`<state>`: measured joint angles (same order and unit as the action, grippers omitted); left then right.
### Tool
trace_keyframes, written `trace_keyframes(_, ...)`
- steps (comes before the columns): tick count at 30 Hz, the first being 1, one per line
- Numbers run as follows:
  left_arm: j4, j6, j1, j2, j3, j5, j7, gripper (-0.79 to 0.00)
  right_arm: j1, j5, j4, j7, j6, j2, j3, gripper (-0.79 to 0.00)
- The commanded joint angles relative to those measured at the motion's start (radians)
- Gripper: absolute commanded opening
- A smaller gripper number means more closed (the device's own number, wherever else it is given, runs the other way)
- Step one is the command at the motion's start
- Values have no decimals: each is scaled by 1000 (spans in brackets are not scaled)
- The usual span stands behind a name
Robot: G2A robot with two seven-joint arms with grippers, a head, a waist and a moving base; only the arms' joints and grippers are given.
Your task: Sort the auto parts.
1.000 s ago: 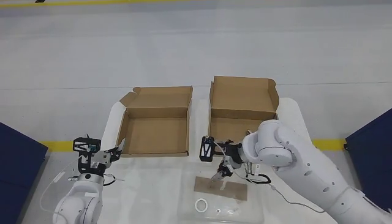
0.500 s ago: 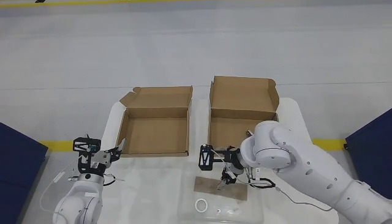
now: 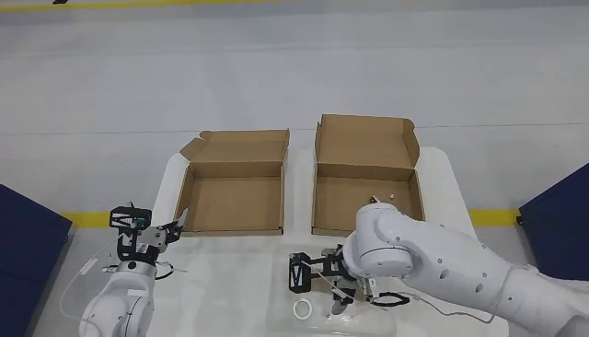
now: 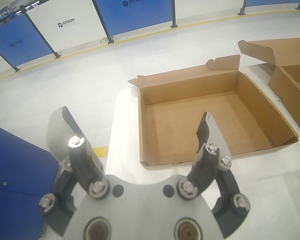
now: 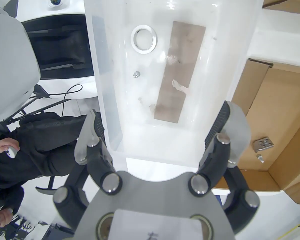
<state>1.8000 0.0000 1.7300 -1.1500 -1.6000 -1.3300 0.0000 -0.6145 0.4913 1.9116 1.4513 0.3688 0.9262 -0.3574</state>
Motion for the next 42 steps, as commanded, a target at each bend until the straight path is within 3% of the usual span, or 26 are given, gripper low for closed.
trace_keyframes(1, 0, 0, 0, 0, 0, 0, 0, 0, 12, -21, -19, -1, 1, 6, 22, 0)
trace_keyframes(13, 0, 0, 0, 0, 0, 0, 0, 0, 1, 22, -39, -2, -4, 13, 57, 0)
trace_keyframes(30, 0, 0, 0, 0, 0, 0, 0, 0, -14, 58, -161, -33, 11, 93, 123, 0)
trace_keyframes(42, 0, 0, 0, 0, 0, 0, 0, 0, -30, 110, -165, -54, -5, 95, 132, 0)
